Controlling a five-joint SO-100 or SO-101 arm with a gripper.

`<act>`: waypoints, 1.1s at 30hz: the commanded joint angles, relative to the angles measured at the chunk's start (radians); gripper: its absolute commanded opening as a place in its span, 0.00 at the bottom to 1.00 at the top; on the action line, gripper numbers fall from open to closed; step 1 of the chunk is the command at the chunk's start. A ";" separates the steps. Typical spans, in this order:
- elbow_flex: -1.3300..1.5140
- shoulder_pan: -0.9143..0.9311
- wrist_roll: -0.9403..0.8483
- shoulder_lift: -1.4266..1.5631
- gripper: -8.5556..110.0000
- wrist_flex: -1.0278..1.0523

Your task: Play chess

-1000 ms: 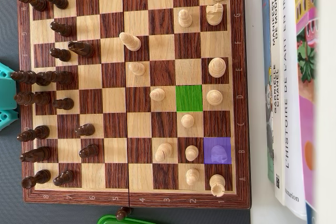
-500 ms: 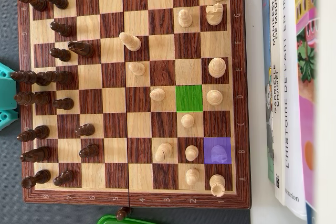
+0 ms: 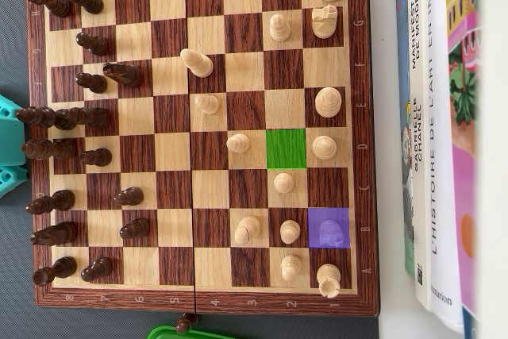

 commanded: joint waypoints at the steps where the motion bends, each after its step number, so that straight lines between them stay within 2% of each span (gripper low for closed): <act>1: 0.020 -0.002 -0.003 -0.012 0.17 0.000; 15: 0.018 -0.012 -0.006 -0.015 0.17 0.006; 19: -0.006 -0.012 -0.011 -0.023 0.17 0.067; 33: -0.407 0.002 -0.130 -0.356 0.17 0.351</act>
